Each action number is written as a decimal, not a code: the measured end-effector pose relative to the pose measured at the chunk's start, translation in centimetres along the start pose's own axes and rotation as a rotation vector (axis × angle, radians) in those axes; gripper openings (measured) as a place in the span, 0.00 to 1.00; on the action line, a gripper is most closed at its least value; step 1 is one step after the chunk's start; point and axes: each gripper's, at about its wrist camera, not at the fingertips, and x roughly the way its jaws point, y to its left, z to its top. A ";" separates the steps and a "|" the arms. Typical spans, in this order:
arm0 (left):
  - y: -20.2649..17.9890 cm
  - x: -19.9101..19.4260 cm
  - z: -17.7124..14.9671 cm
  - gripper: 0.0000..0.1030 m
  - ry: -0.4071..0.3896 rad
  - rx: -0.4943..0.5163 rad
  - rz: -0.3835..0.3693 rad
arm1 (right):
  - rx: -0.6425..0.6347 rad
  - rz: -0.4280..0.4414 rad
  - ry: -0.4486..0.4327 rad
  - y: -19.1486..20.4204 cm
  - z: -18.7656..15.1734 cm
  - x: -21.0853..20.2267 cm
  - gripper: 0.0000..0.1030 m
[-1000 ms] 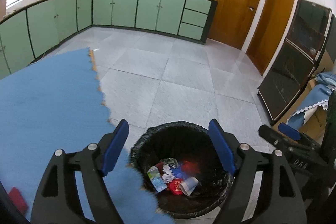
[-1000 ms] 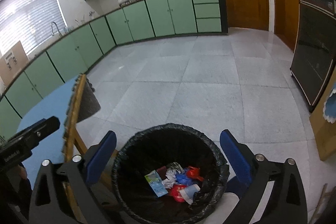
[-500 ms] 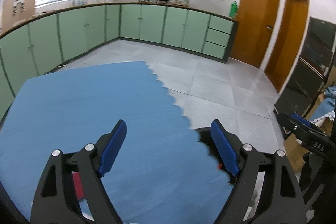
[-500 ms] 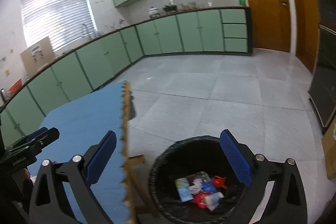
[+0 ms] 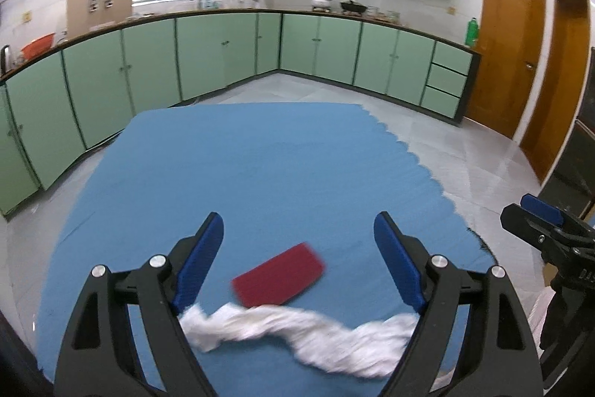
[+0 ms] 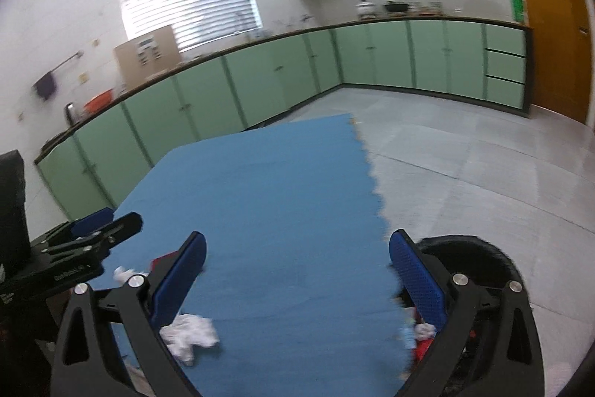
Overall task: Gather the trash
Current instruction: 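Move both open tools back over the red pad and tissue on the mat, then grasp the crumpled white tissue with the right tool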
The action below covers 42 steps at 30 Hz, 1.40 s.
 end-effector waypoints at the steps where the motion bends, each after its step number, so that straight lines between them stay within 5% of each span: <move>1: 0.6 -0.2 -0.4 0.78 -0.002 -0.005 0.012 | -0.004 0.007 0.000 0.5 -0.2 0.2 0.94; 15: 8.2 -2.1 -5.0 0.78 0.028 -0.096 0.136 | -0.069 0.054 0.061 6.0 -4.3 3.3 0.92; 26: 10.1 -2.4 -6.3 0.78 0.055 -0.128 0.167 | -0.179 0.104 0.130 9.6 -7.0 5.2 0.89; 42: 10.2 -1.7 -6.7 0.78 0.075 -0.133 0.161 | -0.238 0.140 0.220 10.0 -8.8 6.4 0.55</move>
